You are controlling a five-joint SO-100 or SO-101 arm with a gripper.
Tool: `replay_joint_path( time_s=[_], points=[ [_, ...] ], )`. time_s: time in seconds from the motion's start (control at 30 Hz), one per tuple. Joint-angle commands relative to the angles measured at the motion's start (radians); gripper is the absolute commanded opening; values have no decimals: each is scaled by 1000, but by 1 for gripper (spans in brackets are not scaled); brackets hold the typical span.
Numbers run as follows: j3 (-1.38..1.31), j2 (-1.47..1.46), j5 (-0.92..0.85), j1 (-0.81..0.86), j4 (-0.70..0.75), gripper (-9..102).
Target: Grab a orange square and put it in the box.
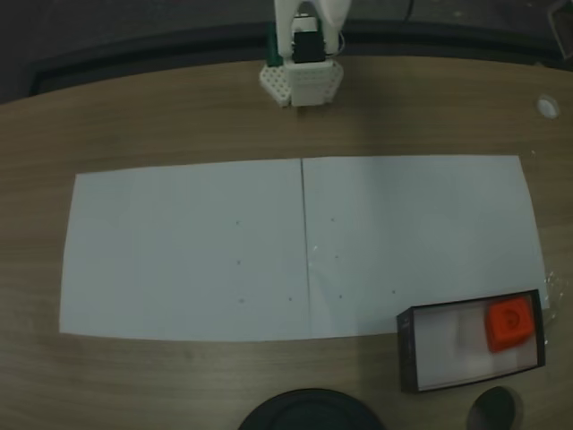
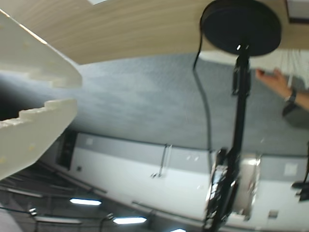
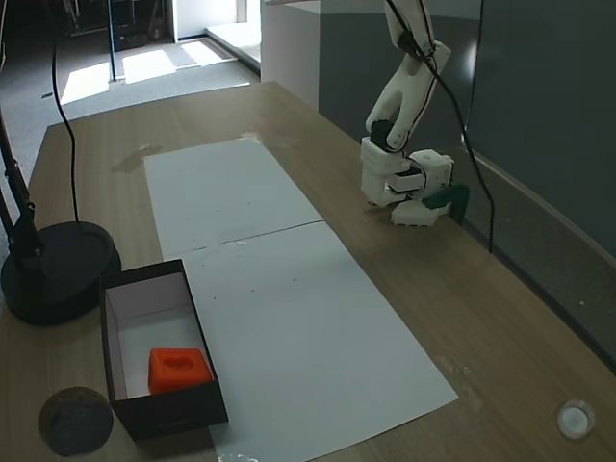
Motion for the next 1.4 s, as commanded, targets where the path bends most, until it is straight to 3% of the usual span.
replay_joint_path(
  time_s=[0.0,0.33,0.63,1.03,1.37],
  points=[
    [57,224,-5,100,2,0],
    [689,788,-3,117,-25,0],
    [992,1031,-11,118,-67,0],
    [1488,1220,5,120,-417,0],
    [1858,1216,176,118,-646,0]
  ],
)
